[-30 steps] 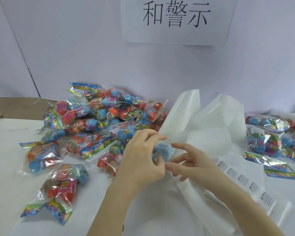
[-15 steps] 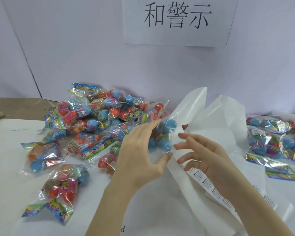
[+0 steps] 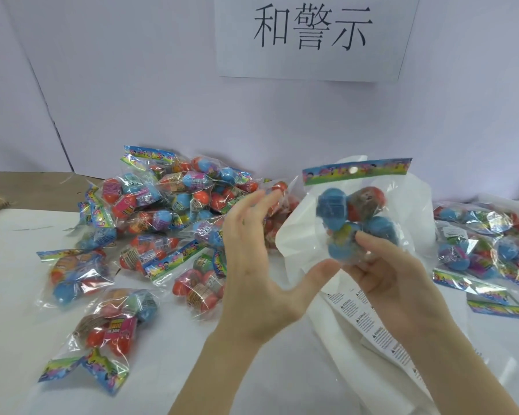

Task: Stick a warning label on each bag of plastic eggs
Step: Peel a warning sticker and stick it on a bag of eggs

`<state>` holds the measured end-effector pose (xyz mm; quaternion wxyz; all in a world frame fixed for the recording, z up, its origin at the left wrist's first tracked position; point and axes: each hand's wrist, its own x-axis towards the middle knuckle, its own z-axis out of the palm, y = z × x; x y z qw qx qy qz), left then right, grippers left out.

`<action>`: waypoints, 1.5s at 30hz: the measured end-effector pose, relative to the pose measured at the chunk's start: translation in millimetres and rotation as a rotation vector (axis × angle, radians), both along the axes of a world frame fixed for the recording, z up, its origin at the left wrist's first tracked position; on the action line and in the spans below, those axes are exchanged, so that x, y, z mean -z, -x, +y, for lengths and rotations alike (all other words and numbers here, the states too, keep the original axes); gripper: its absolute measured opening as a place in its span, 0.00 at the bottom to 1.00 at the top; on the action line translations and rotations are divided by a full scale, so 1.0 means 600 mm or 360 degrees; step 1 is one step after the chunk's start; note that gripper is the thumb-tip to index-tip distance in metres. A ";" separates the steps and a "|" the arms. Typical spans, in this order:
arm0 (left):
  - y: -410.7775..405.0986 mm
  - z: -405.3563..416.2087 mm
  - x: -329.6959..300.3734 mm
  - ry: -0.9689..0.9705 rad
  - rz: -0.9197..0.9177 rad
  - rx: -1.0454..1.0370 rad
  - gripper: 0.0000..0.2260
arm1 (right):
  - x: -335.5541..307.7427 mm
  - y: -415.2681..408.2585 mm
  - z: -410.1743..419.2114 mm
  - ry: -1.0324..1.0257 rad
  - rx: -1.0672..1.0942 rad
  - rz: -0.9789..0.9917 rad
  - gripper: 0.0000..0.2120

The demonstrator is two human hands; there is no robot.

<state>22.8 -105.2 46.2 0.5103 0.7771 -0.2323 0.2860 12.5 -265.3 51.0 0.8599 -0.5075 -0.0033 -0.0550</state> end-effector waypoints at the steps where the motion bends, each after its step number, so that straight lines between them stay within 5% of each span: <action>1: 0.003 -0.003 -0.004 0.0102 0.0212 0.0049 0.35 | 0.002 0.000 0.001 -0.0017 -0.0010 0.0018 0.07; 4: 0.002 -0.017 -0.006 0.0233 0.0901 0.0337 0.27 | 0.005 0.002 0.009 0.0064 -0.0060 0.0072 0.13; 7: -0.001 -0.023 -0.001 0.0445 0.0971 0.0484 0.07 | 0.005 0.004 0.014 0.0189 -0.0090 0.0073 0.29; 8: -0.001 -0.022 -0.004 0.0519 0.0946 0.0485 0.03 | 0.004 0.005 0.015 0.0218 -0.0075 0.0059 0.27; 11: -0.006 -0.012 -0.006 0.0616 0.0813 0.0421 0.06 | -0.004 0.005 0.011 0.0359 0.0051 -0.0014 0.13; 20: -0.011 0.009 -0.012 0.0516 0.0661 0.0443 0.04 | -0.009 0.009 0.014 0.0566 0.0149 -0.0110 0.11; 25: -0.008 -0.007 -0.001 0.0391 0.0875 0.0490 0.17 | -0.001 0.007 0.017 0.0653 0.0091 -0.0032 0.06; 27: -0.002 -0.019 -0.003 0.0428 0.0914 0.0501 0.12 | 0.004 0.007 0.019 0.0651 0.0078 -0.0061 0.03; 34: 0.002 -0.029 -0.005 0.0912 0.1061 0.0601 0.10 | -0.003 0.013 0.029 0.0628 0.0144 -0.0102 0.09; 40: -0.008 -0.017 -0.006 0.0865 0.1112 0.0686 0.03 | -0.006 0.015 0.023 0.0623 0.0014 -0.0166 0.02; 45: -0.006 -0.012 -0.003 0.0609 0.1077 0.0768 0.04 | -0.005 0.015 0.026 0.0583 -0.0119 -0.0198 0.12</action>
